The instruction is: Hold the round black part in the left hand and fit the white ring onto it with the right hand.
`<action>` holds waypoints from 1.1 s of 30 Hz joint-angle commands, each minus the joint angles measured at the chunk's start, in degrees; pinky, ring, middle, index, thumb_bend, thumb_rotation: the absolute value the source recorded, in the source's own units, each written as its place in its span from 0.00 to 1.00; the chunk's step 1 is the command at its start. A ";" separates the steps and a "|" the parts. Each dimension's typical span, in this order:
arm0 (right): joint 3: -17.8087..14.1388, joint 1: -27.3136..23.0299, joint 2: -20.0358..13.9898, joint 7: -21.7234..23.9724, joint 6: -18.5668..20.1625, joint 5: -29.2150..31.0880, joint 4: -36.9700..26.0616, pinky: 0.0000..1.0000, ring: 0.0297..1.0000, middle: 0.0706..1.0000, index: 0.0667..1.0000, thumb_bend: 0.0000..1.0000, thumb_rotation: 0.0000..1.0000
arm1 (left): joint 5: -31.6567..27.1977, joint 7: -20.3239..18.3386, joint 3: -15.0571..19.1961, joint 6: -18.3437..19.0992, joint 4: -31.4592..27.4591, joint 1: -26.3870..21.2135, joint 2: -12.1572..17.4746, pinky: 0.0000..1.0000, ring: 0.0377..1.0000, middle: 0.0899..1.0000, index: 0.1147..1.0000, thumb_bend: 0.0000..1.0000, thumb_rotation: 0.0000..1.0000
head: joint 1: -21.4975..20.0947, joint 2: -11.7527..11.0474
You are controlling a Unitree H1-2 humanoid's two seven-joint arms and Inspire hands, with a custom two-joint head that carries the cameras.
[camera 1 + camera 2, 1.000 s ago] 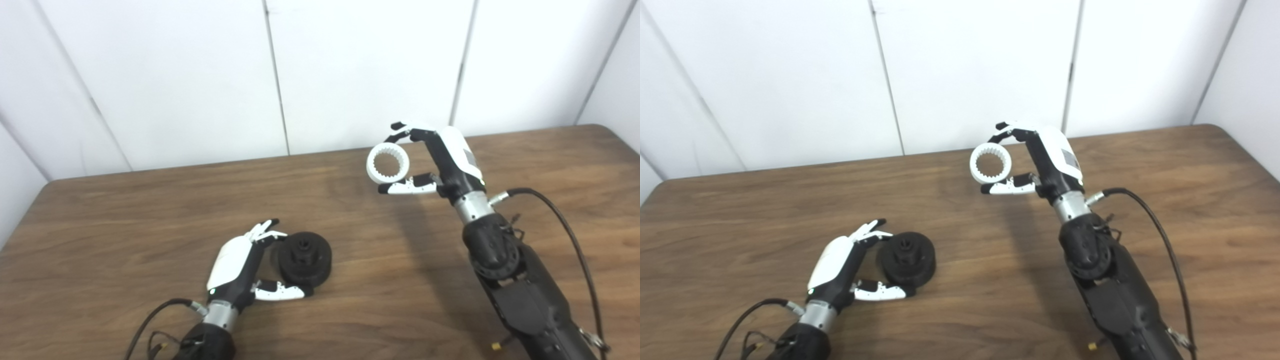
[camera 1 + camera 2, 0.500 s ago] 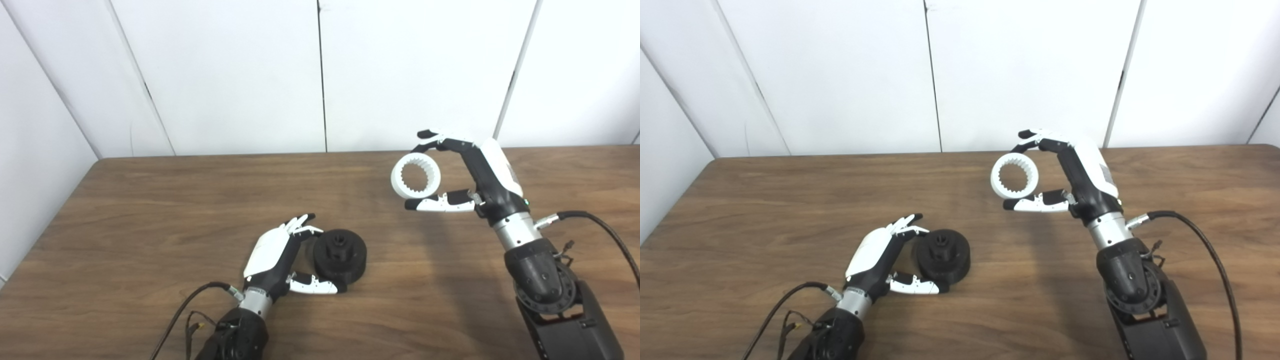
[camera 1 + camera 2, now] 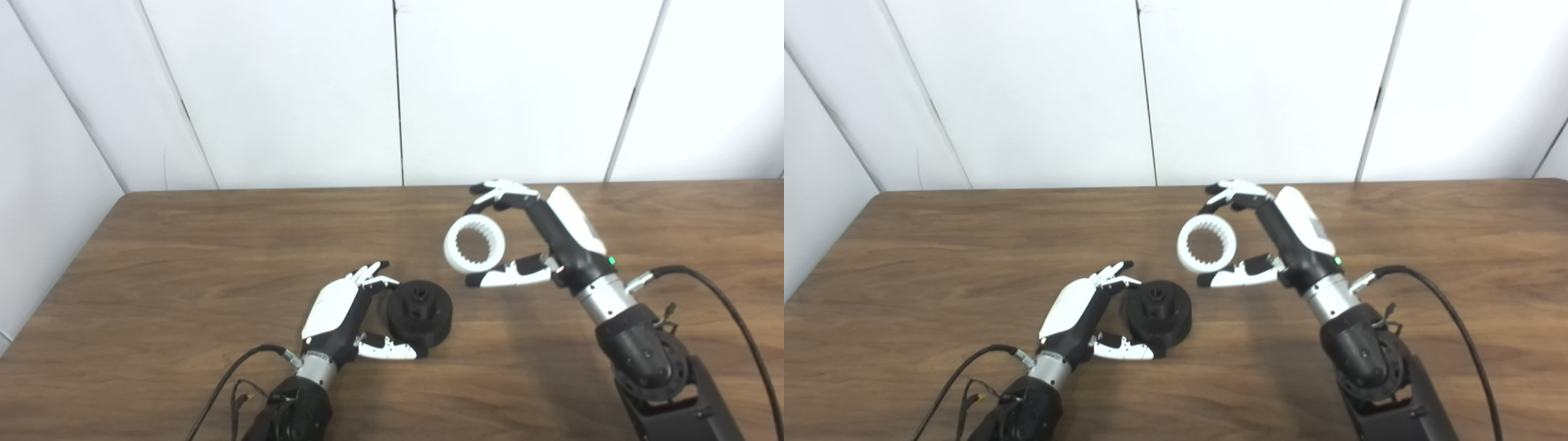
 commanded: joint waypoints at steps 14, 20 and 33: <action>3.05 -0.88 3.20 0.56 -0.58 -2.43 1.62 0.75 0.86 0.78 0.44 0.52 0.15 | 0.38 -0.66 -0.94 0.09 0.50 -1.12 -0.31 0.96 0.96 0.95 0.54 0.84 0.38 | 0.02 0.21; 4.17 -1.76 3.84 0.89 0.38 -4.26 4.34 0.75 0.85 0.78 0.44 0.52 0.14 | 0.44 -0.90 -1.14 0.42 0.28 -0.91 -0.43 0.95 0.97 0.95 0.54 0.84 0.38 | 0.01 0.28; 6.17 -3.82 4.21 1.30 0.36 -6.62 8.51 0.74 0.85 0.78 0.44 0.52 0.14 | 0.54 -0.88 -1.21 0.73 0.25 -0.95 -0.66 0.97 0.97 0.95 0.55 0.83 0.38 | 0.06 0.46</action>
